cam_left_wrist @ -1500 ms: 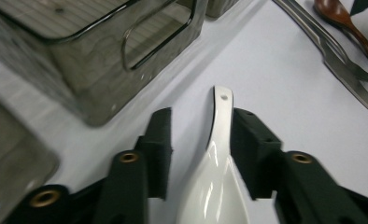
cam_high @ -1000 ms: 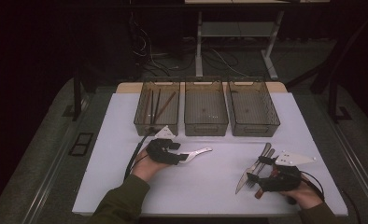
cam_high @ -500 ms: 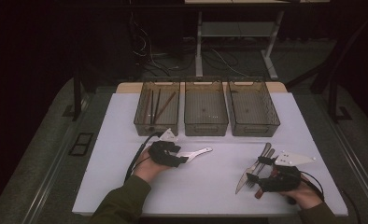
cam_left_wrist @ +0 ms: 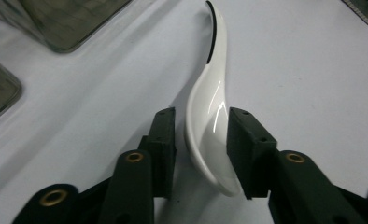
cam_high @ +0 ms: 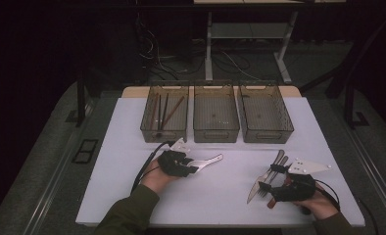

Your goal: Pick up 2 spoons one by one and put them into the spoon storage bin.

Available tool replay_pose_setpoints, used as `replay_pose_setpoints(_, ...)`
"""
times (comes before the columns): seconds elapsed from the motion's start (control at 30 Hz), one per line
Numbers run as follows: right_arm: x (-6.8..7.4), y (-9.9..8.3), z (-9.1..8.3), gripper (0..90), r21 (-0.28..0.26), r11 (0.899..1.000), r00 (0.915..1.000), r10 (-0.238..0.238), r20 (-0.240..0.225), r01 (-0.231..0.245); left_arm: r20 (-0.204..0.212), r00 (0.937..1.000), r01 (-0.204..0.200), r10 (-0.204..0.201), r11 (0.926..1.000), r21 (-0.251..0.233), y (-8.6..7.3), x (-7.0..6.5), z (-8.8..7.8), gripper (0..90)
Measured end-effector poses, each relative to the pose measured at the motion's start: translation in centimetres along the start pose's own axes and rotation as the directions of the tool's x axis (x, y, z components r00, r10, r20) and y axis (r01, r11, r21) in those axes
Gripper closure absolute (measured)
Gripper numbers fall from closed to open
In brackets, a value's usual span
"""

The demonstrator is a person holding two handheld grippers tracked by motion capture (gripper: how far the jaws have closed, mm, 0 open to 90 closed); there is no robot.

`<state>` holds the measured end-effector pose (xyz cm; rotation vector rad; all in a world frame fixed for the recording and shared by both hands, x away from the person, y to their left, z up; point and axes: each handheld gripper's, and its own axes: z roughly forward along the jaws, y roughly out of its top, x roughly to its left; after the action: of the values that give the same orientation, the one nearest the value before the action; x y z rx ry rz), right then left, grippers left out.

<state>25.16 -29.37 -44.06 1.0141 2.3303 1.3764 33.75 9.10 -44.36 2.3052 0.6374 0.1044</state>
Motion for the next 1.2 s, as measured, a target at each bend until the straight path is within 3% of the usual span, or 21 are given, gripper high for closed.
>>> replay_pose_setpoints(0.17, 0.0, 0.0, 0.0, 17.6, 0.000, 1.000, 1.0000, -0.001, -0.001, 0.001, -0.002, 0.9997, -0.023, 0.023, 0.9997, 0.010, 0.1, -0.2, 0.0, 67.3)
replay_pose_setpoints(0.53, 0.1, 0.0, 0.1, 17.6, 0.008, 1.000, 1.0000, -0.003, -0.003, 0.003, -0.003, 0.9999, -0.011, 0.011, 0.9999, 0.012, 0.3, -0.4, -0.3, 76.8)
replay_pose_setpoints(0.77, 0.1, 0.0, 0.1, 17.6, 0.007, 1.000, 1.0000, -0.005, -0.004, 0.005, -0.011, 0.9987, -0.049, 0.050, 0.9987, 0.015, 0.6, -0.7, -0.4, 80.7)
replay_pose_setpoints(1.07, 0.1, 0.0, 0.1, 17.6, 0.008, 1.000, 1.0000, -0.006, -0.005, 0.006, -0.039, 0.9966, -0.072, 0.073, 0.9972, 0.019, 0.7, -1.0, -0.5, 81.1)
replay_pose_setpoints(1.2, 0.1, 0.0, 0.1, 17.6, 0.008, 1.000, 1.0000, -0.007, -0.005, 0.007, -0.039, 0.9976, -0.057, 0.057, 0.9983, -0.011, 0.7, -0.8, -1.0, 81.1)
